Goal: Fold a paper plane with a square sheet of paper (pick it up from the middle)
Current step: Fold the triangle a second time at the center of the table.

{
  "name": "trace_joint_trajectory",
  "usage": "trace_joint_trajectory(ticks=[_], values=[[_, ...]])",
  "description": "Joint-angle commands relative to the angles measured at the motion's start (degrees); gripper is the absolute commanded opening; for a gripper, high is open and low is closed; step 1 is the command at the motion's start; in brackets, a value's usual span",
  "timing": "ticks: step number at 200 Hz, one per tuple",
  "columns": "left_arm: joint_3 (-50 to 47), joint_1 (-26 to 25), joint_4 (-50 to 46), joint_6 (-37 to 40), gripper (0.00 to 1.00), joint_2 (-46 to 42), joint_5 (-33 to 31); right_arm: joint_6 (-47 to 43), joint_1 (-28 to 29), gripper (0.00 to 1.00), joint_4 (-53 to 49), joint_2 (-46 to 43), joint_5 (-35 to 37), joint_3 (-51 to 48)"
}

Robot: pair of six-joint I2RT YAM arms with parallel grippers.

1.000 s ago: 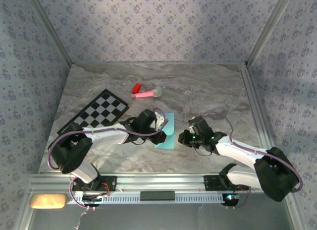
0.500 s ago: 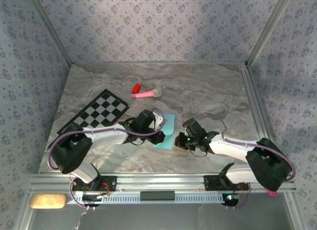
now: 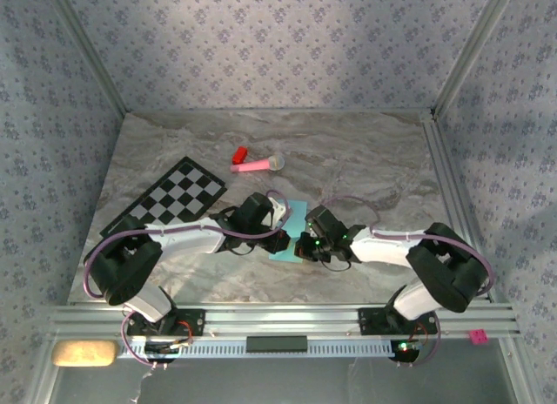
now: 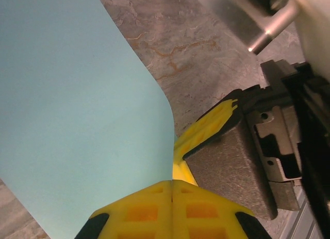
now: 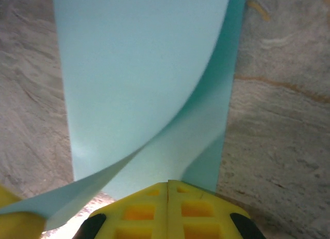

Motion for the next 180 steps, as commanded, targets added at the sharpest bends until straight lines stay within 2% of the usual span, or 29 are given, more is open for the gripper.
trace_joint_trajectory(ticks=[1,33,68,102,180], values=[[-0.3,0.1,0.0,-0.9,0.00,-0.6,0.0,-1.9,0.3,0.03,-5.8,0.8,2.2,0.7],[0.4,0.3,1.5,-2.6,0.00,0.3,1.6,-5.8,-2.6,0.03,-11.5,-0.3,2.6,0.6],[1.4,0.3,3.3,-5.1,0.00,2.5,1.9,-10.1,-5.4,0.04,-13.2,-1.3,0.7,1.8],[1.0,0.3,5.7,-7.4,0.00,3.2,1.4,-10.5,-4.4,0.06,-12.1,-2.4,-0.9,3.7],[1.4,0.4,4.5,-7.3,0.00,3.2,0.5,-6.9,-2.6,0.08,-5.6,-1.7,-1.4,3.0]])
